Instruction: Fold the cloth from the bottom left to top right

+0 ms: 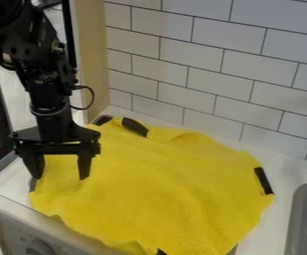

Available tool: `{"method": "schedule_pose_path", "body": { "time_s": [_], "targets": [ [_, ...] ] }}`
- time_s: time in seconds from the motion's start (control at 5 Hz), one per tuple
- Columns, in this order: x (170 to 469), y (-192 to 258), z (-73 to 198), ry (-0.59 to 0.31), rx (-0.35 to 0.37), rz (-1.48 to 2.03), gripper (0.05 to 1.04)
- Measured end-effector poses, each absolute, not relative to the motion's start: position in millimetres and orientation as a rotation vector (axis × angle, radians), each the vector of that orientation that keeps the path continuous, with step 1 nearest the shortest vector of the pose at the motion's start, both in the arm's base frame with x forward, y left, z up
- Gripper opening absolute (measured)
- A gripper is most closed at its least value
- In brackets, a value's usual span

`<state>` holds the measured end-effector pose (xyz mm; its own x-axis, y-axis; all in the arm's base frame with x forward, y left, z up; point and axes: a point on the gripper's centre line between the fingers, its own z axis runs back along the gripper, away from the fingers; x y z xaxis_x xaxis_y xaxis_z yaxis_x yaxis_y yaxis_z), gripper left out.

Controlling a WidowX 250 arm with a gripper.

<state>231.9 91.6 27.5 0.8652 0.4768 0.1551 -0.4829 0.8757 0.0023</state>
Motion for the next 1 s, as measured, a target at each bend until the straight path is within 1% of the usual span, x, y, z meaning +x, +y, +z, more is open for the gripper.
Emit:
{"method": "schedule_pose_path", "body": {
  "time_s": [0.2, 0.4, 0.6, 0.8, 1.0],
  "targets": [
    [224.7, 105.6, 26.3, -0.128, 0.097, 0.551, 1.0],
    [217.8, 121.4, 27.6, -0.132, 0.111, 0.608, 1.0],
    [208.9, 137.5, 18.0, -0.121, 0.086, 0.69, 1.0],
    [212.2, 136.7, 3.9, -0.088, 0.061, 0.683, 1.0],
    [216.7, 134.5, 0.6, -0.083, 0.056, 0.654, 1.0]
  ]
}}
